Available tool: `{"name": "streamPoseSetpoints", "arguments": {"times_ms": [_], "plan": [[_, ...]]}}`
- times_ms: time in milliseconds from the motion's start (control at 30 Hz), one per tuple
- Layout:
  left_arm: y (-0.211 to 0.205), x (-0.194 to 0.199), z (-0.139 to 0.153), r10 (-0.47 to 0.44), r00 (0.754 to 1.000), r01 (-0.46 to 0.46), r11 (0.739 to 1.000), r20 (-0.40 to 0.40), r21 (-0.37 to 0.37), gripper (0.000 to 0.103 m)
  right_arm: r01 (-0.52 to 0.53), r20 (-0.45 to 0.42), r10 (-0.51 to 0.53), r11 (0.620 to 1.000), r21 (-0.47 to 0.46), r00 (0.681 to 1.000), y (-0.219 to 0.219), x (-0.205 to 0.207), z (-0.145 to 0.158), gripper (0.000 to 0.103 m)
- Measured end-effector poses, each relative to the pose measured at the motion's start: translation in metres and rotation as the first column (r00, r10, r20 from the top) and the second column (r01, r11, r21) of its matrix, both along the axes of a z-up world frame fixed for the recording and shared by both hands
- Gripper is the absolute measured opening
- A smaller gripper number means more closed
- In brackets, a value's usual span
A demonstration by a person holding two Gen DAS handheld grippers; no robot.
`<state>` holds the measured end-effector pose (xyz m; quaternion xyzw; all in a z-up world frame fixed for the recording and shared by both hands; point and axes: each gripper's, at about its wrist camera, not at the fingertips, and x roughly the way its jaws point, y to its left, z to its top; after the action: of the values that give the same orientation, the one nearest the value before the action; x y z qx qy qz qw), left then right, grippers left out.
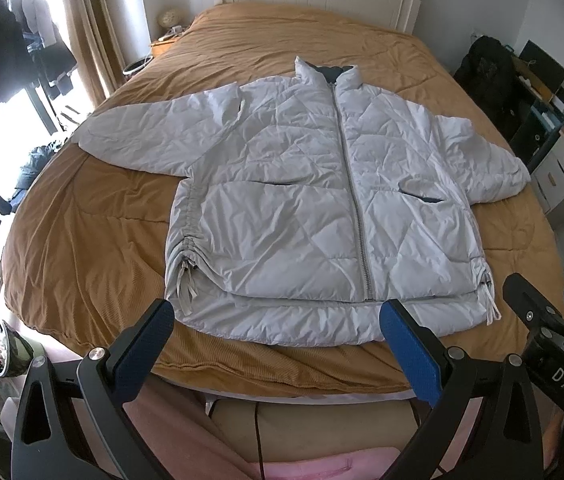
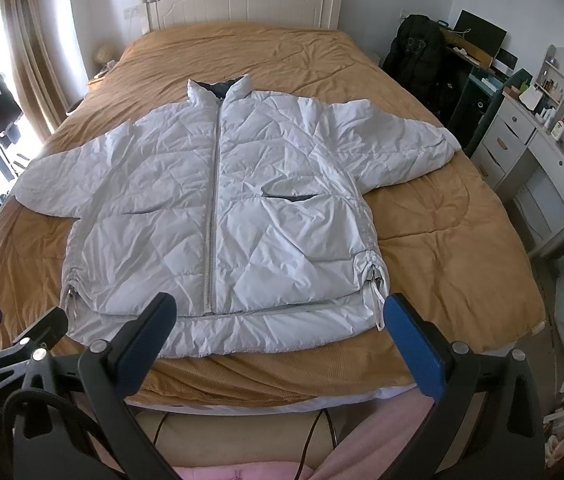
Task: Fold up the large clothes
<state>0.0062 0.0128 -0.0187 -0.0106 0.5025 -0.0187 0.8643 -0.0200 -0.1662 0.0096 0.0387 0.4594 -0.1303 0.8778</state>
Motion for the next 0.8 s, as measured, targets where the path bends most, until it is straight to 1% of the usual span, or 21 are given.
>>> {"name": "streamPoseSetpoints", "arguments": {"times_ms": [267,467,733,800], "plan": [[-0.001,0.007,-0.003,0.012,1.0,-0.012,1.0,-0.01,-0.006,0.102,-0.003,-0.004,0.003,1.0,0.001,1.0,0.001,0.002,-0.003,0.103],[-0.001,0.012,-0.005,-0.006,1.0,0.006,1.0,-0.015,0.006,0.102,-0.001,-0.002,0.001,1.0,0.0,1.0,0.001,0.003,-0.003,0.103],[-0.001,0.021,-0.006,-0.013,1.0,0.013,1.0,-0.027,0.006,0.102,0.002,-0.005,-0.002,1.0,0.017,1.0,0.004,0.009,-0.006,0.103],[-0.001,0.025,-0.006,-0.018,0.999,0.018,1.0,-0.031,0.005,0.102,0.003,-0.011,-0.003,1.0,0.023,1.0,0.004,0.017,-0.006,0.103]]}}
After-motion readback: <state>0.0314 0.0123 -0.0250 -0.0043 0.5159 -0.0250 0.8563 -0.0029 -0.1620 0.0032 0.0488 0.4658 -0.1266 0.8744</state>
